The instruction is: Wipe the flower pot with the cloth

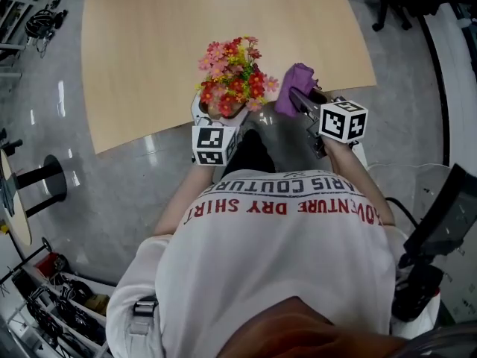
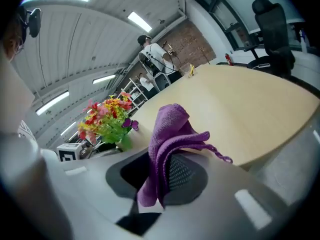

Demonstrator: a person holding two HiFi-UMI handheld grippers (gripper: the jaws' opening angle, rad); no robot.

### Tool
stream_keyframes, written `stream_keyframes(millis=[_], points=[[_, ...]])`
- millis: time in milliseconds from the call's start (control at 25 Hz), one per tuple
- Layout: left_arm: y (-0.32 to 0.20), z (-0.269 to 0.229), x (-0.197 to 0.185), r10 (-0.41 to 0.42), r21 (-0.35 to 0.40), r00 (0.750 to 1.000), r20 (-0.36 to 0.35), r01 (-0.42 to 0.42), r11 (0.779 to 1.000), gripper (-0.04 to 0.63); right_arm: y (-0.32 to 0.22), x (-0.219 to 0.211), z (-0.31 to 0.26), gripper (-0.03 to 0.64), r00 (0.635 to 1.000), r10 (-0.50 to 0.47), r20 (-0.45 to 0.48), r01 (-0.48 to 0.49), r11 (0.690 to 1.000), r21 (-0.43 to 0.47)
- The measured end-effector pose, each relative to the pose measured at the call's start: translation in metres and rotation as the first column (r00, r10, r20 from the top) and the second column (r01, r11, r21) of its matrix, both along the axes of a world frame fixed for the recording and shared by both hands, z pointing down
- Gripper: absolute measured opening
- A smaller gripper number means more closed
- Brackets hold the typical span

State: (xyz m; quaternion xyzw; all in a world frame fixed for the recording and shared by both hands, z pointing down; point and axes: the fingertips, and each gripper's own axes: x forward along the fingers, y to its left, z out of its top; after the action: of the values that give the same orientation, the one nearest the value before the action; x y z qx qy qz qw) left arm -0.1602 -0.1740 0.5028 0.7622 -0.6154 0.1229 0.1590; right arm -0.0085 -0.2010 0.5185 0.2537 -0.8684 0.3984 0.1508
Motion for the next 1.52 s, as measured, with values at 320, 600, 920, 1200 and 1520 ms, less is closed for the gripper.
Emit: stream_keyframes(millis=[320,600,920,1200,1520], points=[[0.003,0.005,0.013,-0.206,0.004,0.978,0.04,0.206,0.979,0.523,0.06,0.055,-0.01,0.048,0.999,0.044,-0.019,-0.044,0.999,-0.001],[0.001,0.007,0.012,-0.301,-0.008,0.953,0.047,0.301,0.953,0.523,0.085,0.075,-0.018,0.048,0.999,0.048,-0.02,-0.047,0.999,0.02],[0.0,0.009,0.008,-0.236,-0.011,0.966,0.108,0.238,0.971,0.485,0.087,0.071,-0.017,0.048,0.999,0.032,-0.014,-0.032,0.999,0.023],[0.006,0.003,0.012,-0.05,-0.014,0.993,0.11,0.052,0.999,0.482,0.076,0.049,-0.034,0.048,1.0,-0.012,0.015,0.011,0.999,0.052],[-0.002,0.003,0.02,0.231,-0.015,0.968,0.099,-0.231,0.973,0.48,0.025,0.006,-0.054,0.048,0.992,-0.119,0.051,0.112,0.987,0.113]])
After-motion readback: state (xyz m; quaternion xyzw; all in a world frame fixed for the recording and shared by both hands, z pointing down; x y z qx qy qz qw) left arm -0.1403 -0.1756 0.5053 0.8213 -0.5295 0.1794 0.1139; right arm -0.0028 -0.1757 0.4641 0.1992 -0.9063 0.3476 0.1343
